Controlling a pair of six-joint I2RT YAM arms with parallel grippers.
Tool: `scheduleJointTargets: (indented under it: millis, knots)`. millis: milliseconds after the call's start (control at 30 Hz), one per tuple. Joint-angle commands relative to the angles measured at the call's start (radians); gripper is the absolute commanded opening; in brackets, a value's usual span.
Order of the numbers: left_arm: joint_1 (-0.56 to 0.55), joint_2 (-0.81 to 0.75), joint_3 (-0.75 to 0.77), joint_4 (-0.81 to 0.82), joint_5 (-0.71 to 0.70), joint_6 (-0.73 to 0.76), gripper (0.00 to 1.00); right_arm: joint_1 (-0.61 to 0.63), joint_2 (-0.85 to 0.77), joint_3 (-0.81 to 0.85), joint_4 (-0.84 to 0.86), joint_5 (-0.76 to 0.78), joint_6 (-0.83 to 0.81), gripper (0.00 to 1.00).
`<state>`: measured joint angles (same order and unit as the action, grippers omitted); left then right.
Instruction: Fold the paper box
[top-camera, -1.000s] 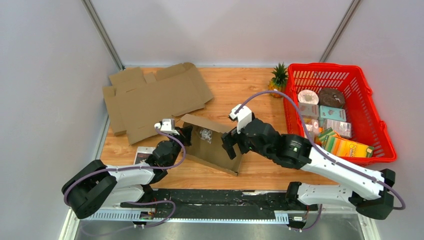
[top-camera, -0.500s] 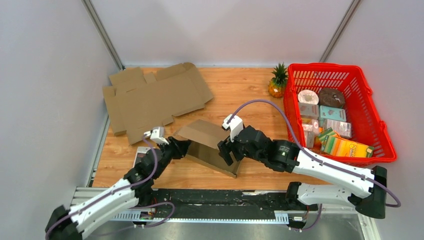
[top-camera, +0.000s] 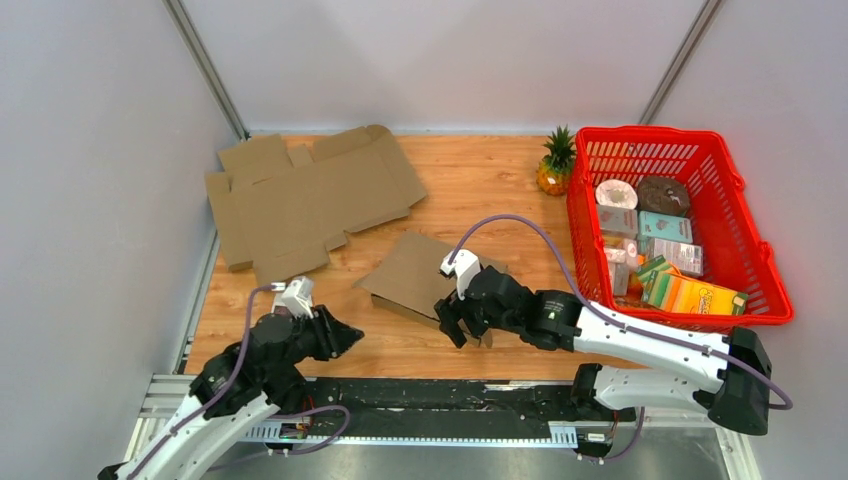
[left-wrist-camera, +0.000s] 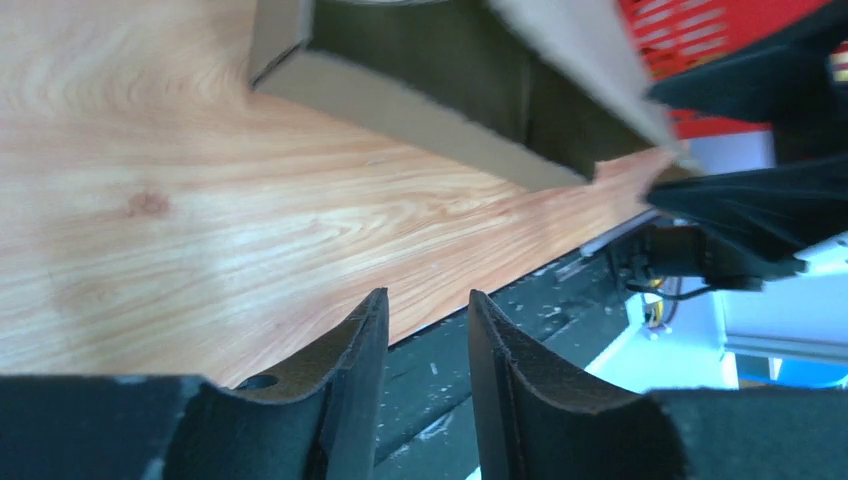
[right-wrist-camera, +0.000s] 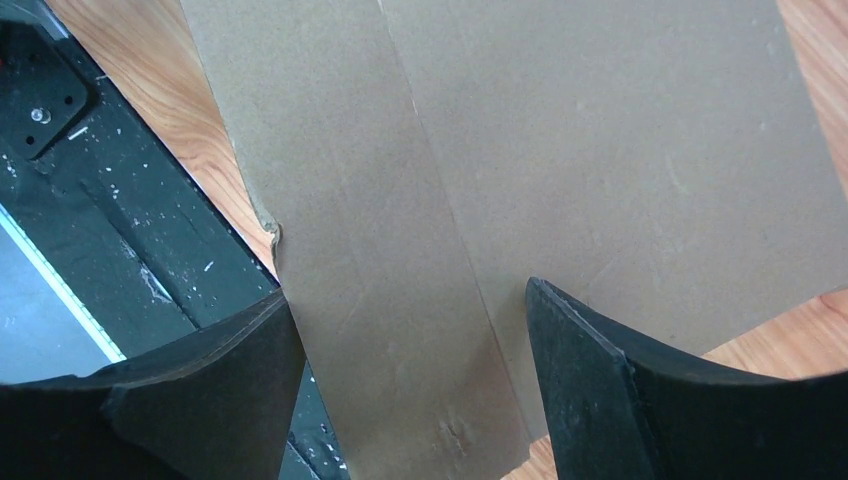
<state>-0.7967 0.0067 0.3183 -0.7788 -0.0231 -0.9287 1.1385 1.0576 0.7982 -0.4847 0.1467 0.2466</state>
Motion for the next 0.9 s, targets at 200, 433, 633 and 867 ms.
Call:
scheduleJointTargets:
  millis: [200, 433, 633, 867]
  knots:
    - [-0.001, 0.31, 0.35, 0.119, -0.009, 0.27, 0.5, 0.001, 0.033, -0.036, 0.032, -0.022, 0.026, 0.83]
    - [-0.001, 0.636, 0.415, 0.294, -0.058, 0.37, 0.47, 0.001, 0.039, -0.025, 0.037, -0.012, 0.025, 0.84]
    - [0.016, 0.794, 0.397, 0.404, -0.055, 0.395, 0.47, 0.003, 0.032, -0.033, 0.031, -0.001, 0.016, 0.85]
    - [0.019, 0.839, 0.329, 0.407, -0.022, 0.312, 0.41, -0.002, 0.028, -0.03, 0.021, 0.027, 0.022, 0.87]
